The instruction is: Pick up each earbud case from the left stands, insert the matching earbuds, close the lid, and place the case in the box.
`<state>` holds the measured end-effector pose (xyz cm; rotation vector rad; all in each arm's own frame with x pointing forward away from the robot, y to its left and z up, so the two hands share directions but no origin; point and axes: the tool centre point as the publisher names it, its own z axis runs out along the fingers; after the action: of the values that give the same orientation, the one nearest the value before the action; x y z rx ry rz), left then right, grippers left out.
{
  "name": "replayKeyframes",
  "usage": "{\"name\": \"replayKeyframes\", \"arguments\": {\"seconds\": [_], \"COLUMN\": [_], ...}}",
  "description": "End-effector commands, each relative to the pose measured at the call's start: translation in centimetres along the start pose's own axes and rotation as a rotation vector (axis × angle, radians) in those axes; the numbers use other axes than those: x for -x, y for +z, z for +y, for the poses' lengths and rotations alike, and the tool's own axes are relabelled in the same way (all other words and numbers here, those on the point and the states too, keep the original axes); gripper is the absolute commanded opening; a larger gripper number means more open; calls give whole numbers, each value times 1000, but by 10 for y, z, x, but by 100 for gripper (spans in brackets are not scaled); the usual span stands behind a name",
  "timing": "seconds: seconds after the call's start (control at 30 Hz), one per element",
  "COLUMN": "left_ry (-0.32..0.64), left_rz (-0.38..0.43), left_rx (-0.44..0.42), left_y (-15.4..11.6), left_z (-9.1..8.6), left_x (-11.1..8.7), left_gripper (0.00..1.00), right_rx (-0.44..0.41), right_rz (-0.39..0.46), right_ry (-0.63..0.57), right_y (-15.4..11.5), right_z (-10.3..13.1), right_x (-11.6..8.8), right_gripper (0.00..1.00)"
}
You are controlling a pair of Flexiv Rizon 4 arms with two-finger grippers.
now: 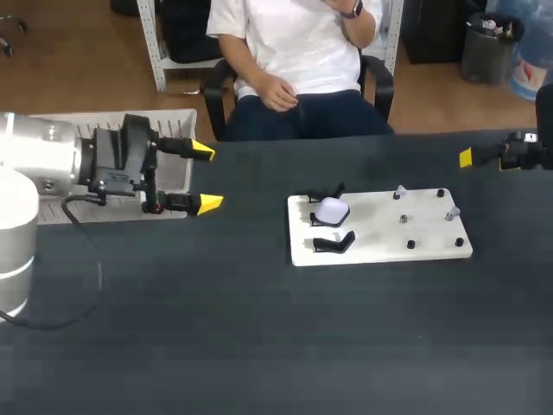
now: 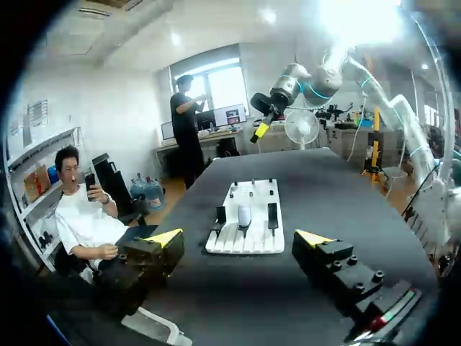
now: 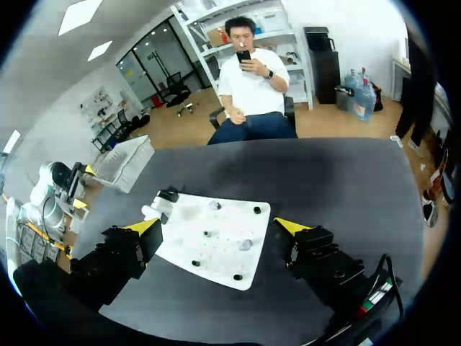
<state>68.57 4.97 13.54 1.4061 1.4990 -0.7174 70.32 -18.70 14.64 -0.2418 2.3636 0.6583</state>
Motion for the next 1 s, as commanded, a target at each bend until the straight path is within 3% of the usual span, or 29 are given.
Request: {"name": "replayKeyframes", "arguments": {"seconds": [0.03, 0.2, 0.3, 1.0], "left_ry": [-2, -20, -27, -27], "left_rz": [21, 53, 119, 119], "left_rx": [-10, -65, -99, -99], "left_y": [28, 55, 69, 69], "left_z": [-5, -14, -19, -19], "left_x": [-5, -12, -14, -14], "left_gripper": [100, 100, 100, 100], "right_rx": [-7, -7, -7, -7], "right_rz": [2, 2, 2, 2], "right_ry": [1, 1, 1, 1], "right_y": [-1, -1, -1, -1], "right_z": [1, 1, 1, 1], "right_x": [0, 0, 0, 0], "right_gripper": [100, 100, 100, 100]}}
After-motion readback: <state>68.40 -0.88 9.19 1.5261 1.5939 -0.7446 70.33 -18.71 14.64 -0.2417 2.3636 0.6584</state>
